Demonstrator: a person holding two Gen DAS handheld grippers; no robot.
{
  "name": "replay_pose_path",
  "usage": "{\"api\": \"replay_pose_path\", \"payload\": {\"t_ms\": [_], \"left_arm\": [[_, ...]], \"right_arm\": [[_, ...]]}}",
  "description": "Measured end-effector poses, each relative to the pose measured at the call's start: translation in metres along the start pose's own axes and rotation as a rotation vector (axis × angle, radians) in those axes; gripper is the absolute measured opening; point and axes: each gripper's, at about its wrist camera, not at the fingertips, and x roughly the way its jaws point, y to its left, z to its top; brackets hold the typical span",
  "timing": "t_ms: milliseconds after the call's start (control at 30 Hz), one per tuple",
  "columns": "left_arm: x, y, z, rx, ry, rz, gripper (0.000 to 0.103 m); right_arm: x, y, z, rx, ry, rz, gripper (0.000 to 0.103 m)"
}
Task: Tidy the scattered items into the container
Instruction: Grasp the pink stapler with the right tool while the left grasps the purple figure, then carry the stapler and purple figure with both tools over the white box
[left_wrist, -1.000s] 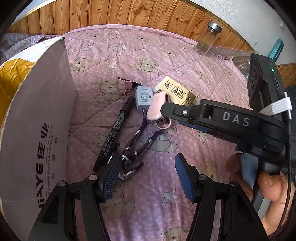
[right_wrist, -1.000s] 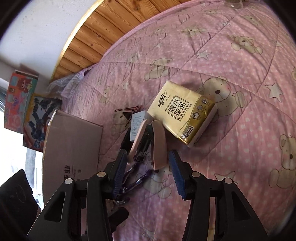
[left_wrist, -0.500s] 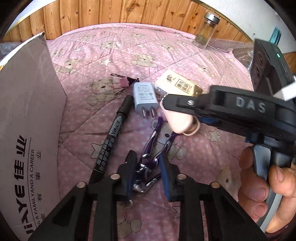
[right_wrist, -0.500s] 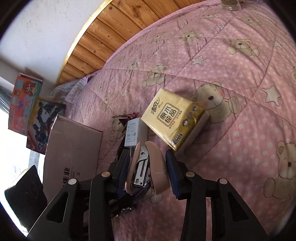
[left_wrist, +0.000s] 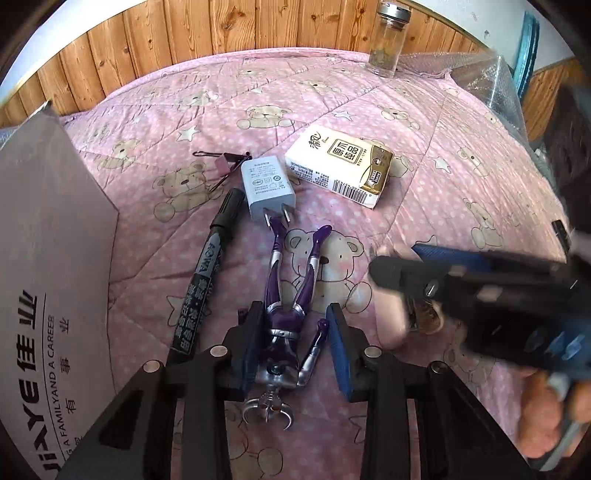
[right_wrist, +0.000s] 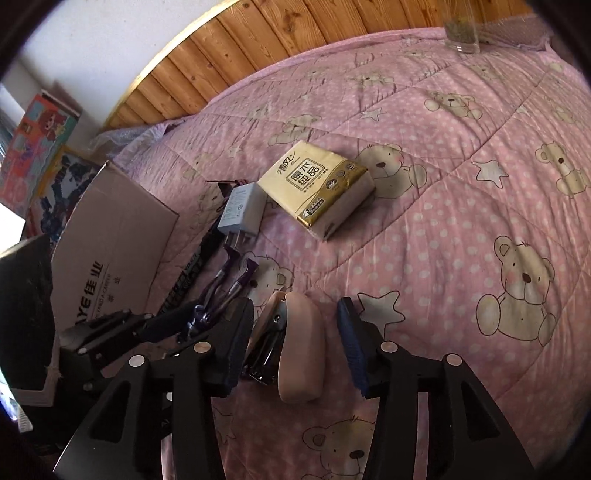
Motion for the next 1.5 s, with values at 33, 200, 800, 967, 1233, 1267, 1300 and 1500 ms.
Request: {"api": "replay_pose_path", "payload": {"t_ms": [33, 200, 800, 967, 1233, 1267, 1300, 1500], "left_arm": [[-0.002, 0.0, -0.002, 0.0, -0.001, 0.001, 0.035], [-0.01, -0.001, -0.012, -0.017, -0.002, -0.001, 0.034], [-0.057, -0.008, -0.026, -0.065, -0.043, -0.068, 0.034], [-0.072, -0.012, -0.034, -0.056, -0.055, -0.085, 0.034], [-0.104, -0.022, -0.045, -0.035, -0.086, -0.11, 0.034], [-0.107, -0.023, -0.046, -0.03, -0.089, -0.112, 0.034], [-0.111, -0.024, -0.049, -0.026, -0.092, -0.113, 0.034], [-0.134, -0.027, -0.061, -0.012, -0.115, -0.128, 0.034]], "right_arm": [[0.0, 0.0, -0.001, -0.001, 0.002, 0.01, 0.041], [-0.004, 0.003, -0.004, -0.016, -0.006, 0.014, 0.039], [-0.052, 0.014, -0.035, 0.007, -0.053, 0.015, 0.038], [-0.063, 0.021, -0.047, 0.006, -0.053, 0.011, 0.038], [-0.084, 0.034, -0.067, -0.007, -0.058, 0.002, 0.038], [-0.087, 0.036, -0.07, -0.01, -0.059, 0.0, 0.038], [-0.089, 0.038, -0.073, -0.012, -0.059, -0.001, 0.038], [-0.104, 0.05, -0.086, -0.033, -0.069, -0.01, 0.038]]}}
